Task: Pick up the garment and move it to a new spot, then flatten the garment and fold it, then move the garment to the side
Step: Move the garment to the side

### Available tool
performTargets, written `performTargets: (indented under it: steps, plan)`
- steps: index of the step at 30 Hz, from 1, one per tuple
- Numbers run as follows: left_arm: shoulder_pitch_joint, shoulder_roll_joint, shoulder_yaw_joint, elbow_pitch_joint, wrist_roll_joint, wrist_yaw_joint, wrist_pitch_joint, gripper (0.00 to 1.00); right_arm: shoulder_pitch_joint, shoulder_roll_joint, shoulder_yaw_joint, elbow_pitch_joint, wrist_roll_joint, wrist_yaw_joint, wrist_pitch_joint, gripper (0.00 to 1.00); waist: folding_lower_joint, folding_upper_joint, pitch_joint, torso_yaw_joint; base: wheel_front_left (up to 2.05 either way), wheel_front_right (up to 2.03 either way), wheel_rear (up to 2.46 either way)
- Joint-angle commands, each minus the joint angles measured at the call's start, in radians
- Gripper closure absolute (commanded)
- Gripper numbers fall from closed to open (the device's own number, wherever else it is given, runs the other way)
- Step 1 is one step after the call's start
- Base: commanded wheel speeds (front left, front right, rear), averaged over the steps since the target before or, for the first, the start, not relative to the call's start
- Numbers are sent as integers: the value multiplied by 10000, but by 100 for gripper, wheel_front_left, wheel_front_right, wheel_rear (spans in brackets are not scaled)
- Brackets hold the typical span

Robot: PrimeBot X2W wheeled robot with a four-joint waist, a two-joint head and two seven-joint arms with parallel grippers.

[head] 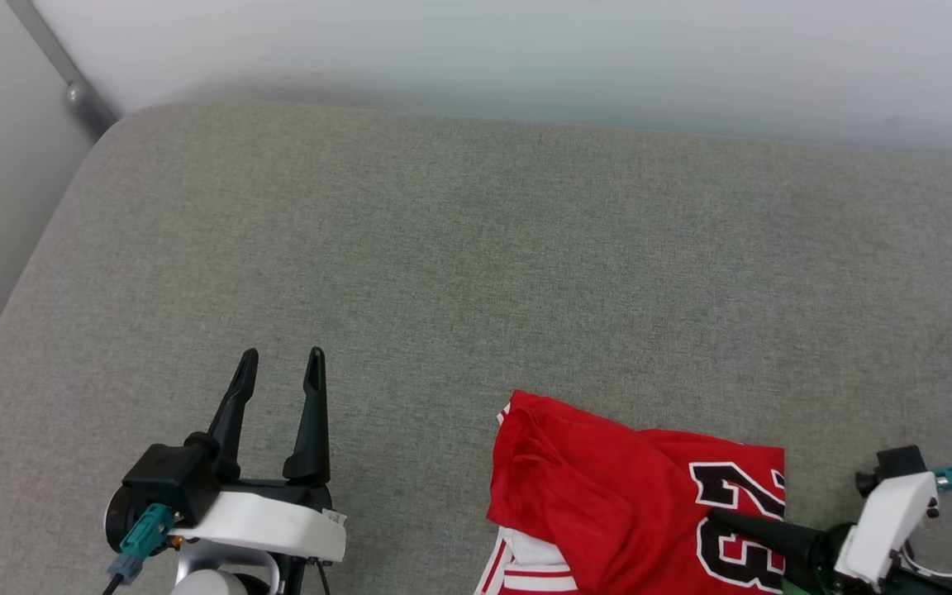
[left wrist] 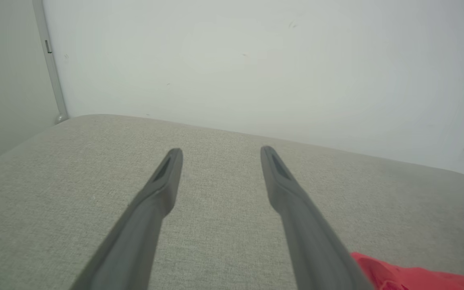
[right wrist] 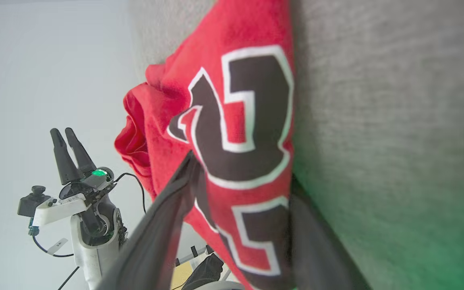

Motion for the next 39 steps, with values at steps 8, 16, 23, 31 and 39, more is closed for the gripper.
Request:
performTargets:
  steps: [8, 16, 23, 31, 39]
  plan:
    - [227, -71, 204, 200, 271, -225, -20, 0, -94, -926, 2110, -1392, -2092, -10, -1543, 100, 0, -1, -585, -666, 0, 0, 0]
    - [451, -56, 185, 113, 405, -342, -20, 0, -658, -2726, 4439, -2566, -4753, -10, -2694, 100, 0, -1, -936, -2354, 0, 0, 0]
    - [214, 37, 203, -290, 562, -330, -18, 0, -1900, -3673, 5461, -2916, -5612, -10, -3190, 100, 0, -1, -191, -4742, 0, 0, 0]
    - [-1350, 748, -46, -1177, 1154, -621, 710, 0, -3498, -3938, 5069, -1607, -5768, -10, -4602, 100, 0, -1, 2212, -6408, 0, 0, 0]
    - [-2935, 1341, -374, -2176, 1641, -1001, 1595, 0, -4994, -4199, 3893, 346, -6172, -11, -6372, 100, 0, -1, 4283, -6394, 0, 0, 0]
